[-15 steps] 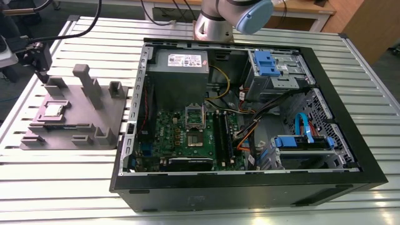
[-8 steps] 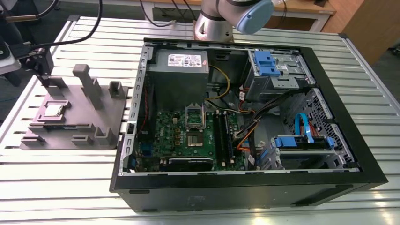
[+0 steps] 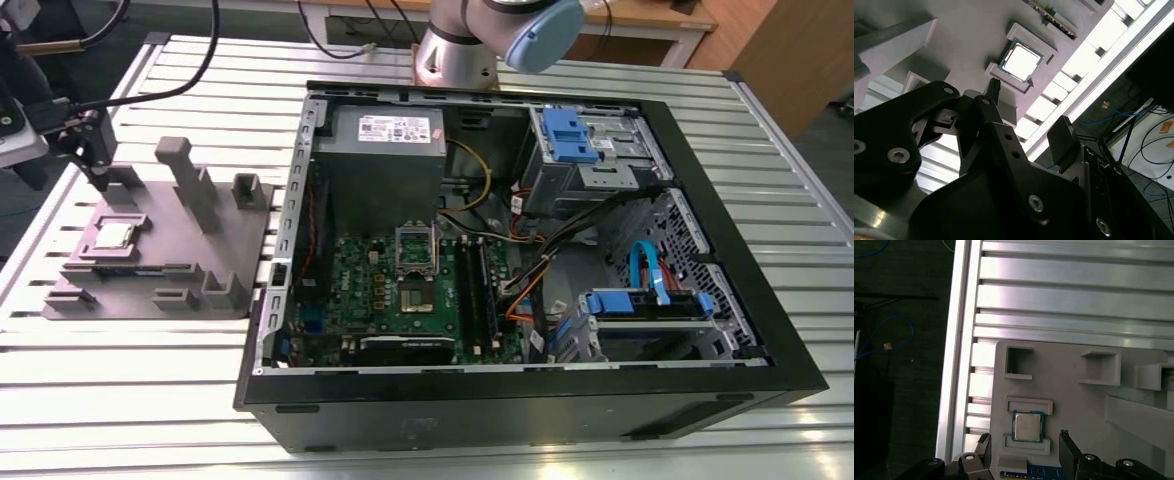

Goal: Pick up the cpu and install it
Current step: 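Pick up the cpu and move it towards the insertion slot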

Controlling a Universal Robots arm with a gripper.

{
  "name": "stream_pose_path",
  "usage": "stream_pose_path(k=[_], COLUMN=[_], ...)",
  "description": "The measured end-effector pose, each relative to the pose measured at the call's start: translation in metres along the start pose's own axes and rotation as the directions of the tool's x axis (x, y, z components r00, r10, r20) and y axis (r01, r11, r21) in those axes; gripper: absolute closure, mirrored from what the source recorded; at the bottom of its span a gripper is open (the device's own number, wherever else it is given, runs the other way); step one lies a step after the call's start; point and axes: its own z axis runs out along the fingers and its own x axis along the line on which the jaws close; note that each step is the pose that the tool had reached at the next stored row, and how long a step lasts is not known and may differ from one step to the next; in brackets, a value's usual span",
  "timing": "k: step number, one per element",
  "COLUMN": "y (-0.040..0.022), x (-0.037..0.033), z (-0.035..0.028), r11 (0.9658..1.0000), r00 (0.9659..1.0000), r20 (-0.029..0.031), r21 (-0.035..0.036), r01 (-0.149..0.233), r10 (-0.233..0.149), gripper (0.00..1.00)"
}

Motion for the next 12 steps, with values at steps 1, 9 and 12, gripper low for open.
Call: stream_pose_path(k=[1,9,12], y=[0.0000,-0.0002,-0.0003], x=[0.0000,-0.0002,-0.0002], z=[0.0002,0.0032,0.0039], r11=[1.0000,1.0000,1.0000], r00=[1.0000,1.0000,1.0000], r20=[0.0001,0.0000,0.0001], r21=[0.0000,0.0000,0.0000], r01=[0.000,0.000,0.000], r10=[0.000,0.000,0.000], gripper=[0.35,0.35,0.35])
